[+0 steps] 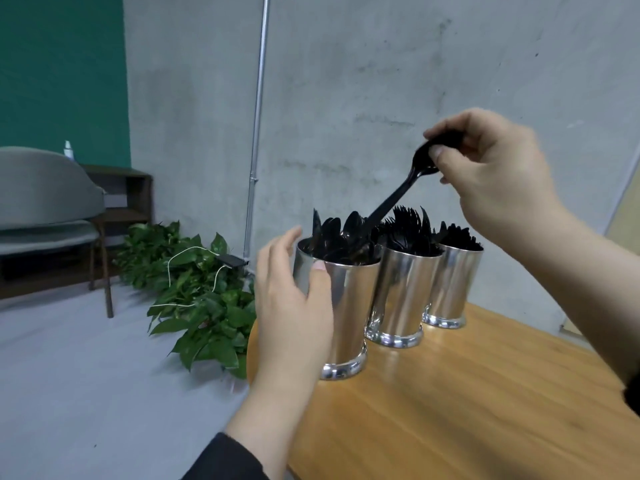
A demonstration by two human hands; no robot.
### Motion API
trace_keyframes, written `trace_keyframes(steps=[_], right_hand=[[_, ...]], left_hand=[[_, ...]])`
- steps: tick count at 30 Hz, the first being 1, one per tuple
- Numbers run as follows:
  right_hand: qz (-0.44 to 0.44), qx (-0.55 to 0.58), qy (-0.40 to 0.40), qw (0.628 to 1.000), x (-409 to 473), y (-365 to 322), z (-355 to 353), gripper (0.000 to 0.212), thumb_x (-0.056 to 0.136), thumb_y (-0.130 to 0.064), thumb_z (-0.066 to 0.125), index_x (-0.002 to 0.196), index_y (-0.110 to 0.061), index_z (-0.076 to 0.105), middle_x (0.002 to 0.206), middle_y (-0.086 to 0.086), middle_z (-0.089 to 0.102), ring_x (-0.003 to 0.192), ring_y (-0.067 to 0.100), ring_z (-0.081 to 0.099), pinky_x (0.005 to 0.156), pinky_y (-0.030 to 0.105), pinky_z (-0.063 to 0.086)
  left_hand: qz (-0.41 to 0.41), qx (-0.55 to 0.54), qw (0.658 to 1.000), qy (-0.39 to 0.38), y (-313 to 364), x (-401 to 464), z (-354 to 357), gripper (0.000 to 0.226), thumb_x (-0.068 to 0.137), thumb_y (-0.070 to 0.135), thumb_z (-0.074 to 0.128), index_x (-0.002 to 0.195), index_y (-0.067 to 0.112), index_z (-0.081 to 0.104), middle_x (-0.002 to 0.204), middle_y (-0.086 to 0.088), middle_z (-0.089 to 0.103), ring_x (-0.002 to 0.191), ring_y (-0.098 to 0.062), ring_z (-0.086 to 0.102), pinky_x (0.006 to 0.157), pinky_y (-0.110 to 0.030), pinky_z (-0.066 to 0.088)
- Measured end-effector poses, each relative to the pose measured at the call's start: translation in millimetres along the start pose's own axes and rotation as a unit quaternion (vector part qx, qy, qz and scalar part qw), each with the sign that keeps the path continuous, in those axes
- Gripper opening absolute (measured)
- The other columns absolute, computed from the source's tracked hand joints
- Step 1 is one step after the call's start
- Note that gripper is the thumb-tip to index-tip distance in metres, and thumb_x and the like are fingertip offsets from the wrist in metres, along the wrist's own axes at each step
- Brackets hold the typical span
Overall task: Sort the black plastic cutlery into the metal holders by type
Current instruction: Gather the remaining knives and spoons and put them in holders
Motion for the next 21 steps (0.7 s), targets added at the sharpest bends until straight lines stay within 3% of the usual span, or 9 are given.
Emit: trace_keyframes(steps=[2,4,6,8,10,14,18,21], right_hand=[[-0.01,-0.031,0.008,0.999,3,-4,9,0.02,0.093,-0.009,0.059,0.101,-0.026,0.066,0.085,-0.013,0.066,0.075,0.001,0.061,0.073,0.013,0.045],[-0.018,-0.056,0.001,0.998,6,-6,23,0.021,0.093,-0.009,0.057,0.103,-0.024,0.067,0.085,-0.014,0.066,0.081,0.002,0.065,0.08,0.018,0.05],[-0.02,-0.086,-0.017,0.996,7,-4,38,0.021,0.093,-0.009,0.056,0.105,-0.021,0.067,0.088,-0.01,0.066,0.088,0.011,0.067,0.085,0.029,0.052],[-0.017,-0.114,-0.036,0.993,8,-3,50,0.022,0.094,-0.009,0.055,0.109,-0.02,0.067,0.091,-0.009,0.065,0.091,0.015,0.064,0.086,0.029,0.05],[-0.013,-0.126,-0.042,0.991,8,-2,52,0.023,0.095,-0.009,0.054,0.111,-0.019,0.067,0.092,-0.009,0.064,0.09,0.012,0.061,0.082,0.02,0.045],[-0.01,-0.143,-0.03,0.989,13,-4,41,0.024,0.095,-0.01,0.054,0.112,-0.021,0.067,0.093,-0.008,0.064,0.086,0.011,0.06,0.076,0.016,0.04],[-0.007,-0.177,-0.11,0.978,4,1,63,0.025,0.098,-0.011,0.052,0.116,-0.019,0.067,0.102,-0.002,0.069,0.092,0.015,0.061,0.075,0.017,0.036],[0.006,-0.204,-0.179,0.962,-8,8,86,0.031,0.104,-0.017,0.043,0.128,-0.022,0.063,0.118,0.001,0.069,0.11,0.019,0.061,0.082,0.02,0.038]], left_hand=[[-0.043,0.028,0.996,-0.073,-11,5,3,0.062,0.101,0.026,0.054,0.155,0.038,0.026,0.159,0.02,0.029,0.144,0.002,0.026,0.112,-0.021,0.022],[-0.067,0.048,0.987,-0.137,-17,9,7,0.071,0.102,0.029,0.052,0.159,0.04,0.012,0.165,0.021,0.016,0.149,0.0,0.019,0.108,-0.021,0.018],[-0.083,0.041,0.979,-0.181,-21,9,12,0.075,0.102,0.029,0.052,0.16,0.041,0.006,0.167,0.02,0.012,0.15,-0.002,0.019,0.108,-0.021,0.018],[-0.095,0.024,0.973,-0.207,-23,9,19,0.077,0.102,0.03,0.053,0.16,0.044,0.004,0.167,0.014,0.017,0.152,-0.011,0.022,0.119,-0.028,0.019],[-0.088,0.027,0.972,-0.216,-21,9,24,0.077,0.102,0.03,0.053,0.16,0.042,0.004,0.168,0.011,0.018,0.152,-0.015,0.022,0.124,-0.04,0.022],[-0.076,0.03,0.975,-0.206,-21,15,28,0.075,0.102,0.03,0.052,0.16,0.04,0.005,0.168,0.018,0.01,0.153,-0.007,0.015,0.126,-0.042,0.019],[-0.073,0.025,0.979,-0.191,-25,17,30,0.074,0.102,0.029,0.052,0.16,0.039,0.008,0.167,0.019,0.011,0.153,-0.004,0.011,0.126,-0.041,0.017],[-0.071,0.019,0.981,-0.18,-25,18,30,0.073,0.101,0.029,0.053,0.16,0.038,0.011,0.167,0.018,0.015,0.152,-0.004,0.015,0.126,-0.041,0.02]])
Point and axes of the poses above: each hand's wrist, its own x-axis towards the middle knuckle, its own z-axis out of the palm, y = z × x, the point moved 7 cm from there along x, towards the middle knuckle
